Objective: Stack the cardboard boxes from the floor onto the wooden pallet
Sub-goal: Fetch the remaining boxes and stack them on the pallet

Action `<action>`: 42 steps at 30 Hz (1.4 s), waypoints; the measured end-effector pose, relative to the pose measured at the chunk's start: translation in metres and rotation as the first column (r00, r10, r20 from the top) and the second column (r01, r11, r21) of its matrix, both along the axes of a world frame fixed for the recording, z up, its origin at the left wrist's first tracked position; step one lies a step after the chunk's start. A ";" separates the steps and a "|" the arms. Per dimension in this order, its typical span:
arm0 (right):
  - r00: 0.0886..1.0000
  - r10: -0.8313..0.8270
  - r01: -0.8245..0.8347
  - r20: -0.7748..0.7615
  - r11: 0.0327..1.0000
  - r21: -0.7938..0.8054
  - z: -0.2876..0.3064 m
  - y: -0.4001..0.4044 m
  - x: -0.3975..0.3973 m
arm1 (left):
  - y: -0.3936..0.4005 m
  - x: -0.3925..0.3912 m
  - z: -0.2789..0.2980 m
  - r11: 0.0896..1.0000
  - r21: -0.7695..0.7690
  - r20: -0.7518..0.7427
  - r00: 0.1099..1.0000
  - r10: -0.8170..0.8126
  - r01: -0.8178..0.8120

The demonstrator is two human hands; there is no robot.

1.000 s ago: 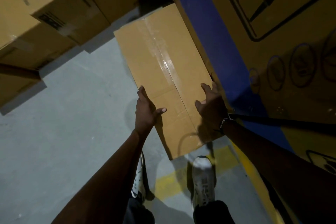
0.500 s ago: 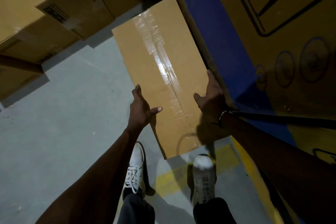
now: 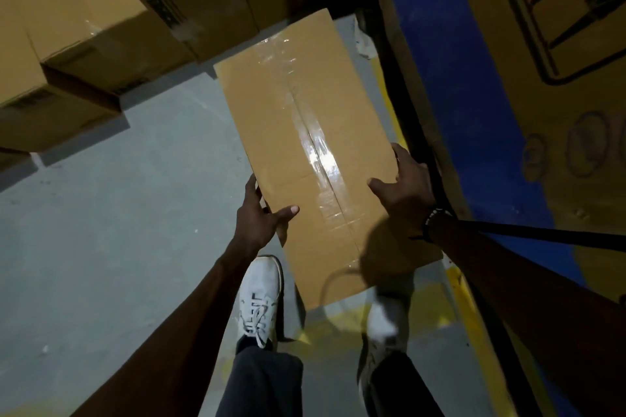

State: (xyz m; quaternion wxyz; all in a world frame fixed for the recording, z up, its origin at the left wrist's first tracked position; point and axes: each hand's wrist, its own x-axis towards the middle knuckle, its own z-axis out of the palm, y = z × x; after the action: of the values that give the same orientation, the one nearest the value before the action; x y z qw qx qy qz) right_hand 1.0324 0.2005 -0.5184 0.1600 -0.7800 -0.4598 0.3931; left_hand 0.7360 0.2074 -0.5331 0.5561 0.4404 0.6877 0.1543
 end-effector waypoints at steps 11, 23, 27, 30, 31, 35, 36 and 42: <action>0.979 0.196 -0.189 -0.061 0.977 0.101 0.099 0.049 -0.093 | -0.017 -0.090 0.095 0.929 0.144 0.106 0.939 0.328 -0.341; 0.885 0.374 -0.344 -0.278 0.927 0.151 0.252 0.069 -0.213 | -0.064 -0.184 0.248 0.758 0.288 0.193 0.811 0.553 -0.585; 0.844 0.414 -0.389 -0.341 0.910 0.142 0.301 0.074 -0.265 | -0.079 -0.229 0.306 0.693 0.326 0.203 0.763 0.613 -0.643; 0.818 0.445 -0.417 -0.364 0.895 0.157 0.347 0.071 -0.312 | -0.093 -0.271 0.355 0.630 0.327 0.242 0.707 0.665 -0.704; 0.810 0.456 -0.427 -0.369 0.890 0.163 0.363 0.069 -0.328 | -0.098 -0.284 0.372 0.611 0.327 0.255 0.690 0.677 -0.721; 0.776 0.507 -0.482 -0.374 0.860 0.167 0.432 0.061 -0.395 | -0.122 -0.341 0.441 0.544 0.331 0.293 0.632 0.717 -0.771; 0.768 0.524 -0.498 -0.368 0.850 0.171 0.450 0.059 -0.412 | -0.129 -0.355 0.458 0.531 0.335 0.297 0.622 0.725 -0.779; 0.714 0.602 -0.579 -0.358 0.795 0.182 0.543 0.031 -0.504 | -0.170 -0.443 0.555 0.463 0.353 0.286 0.565 0.774 -0.813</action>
State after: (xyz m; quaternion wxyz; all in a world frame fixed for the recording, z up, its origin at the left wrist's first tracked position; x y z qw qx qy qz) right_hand 0.5286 0.2316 0.0243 0.1380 -0.4908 -0.6530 0.5600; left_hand 0.2932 0.0370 0.0218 0.3316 0.1779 0.7328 0.5669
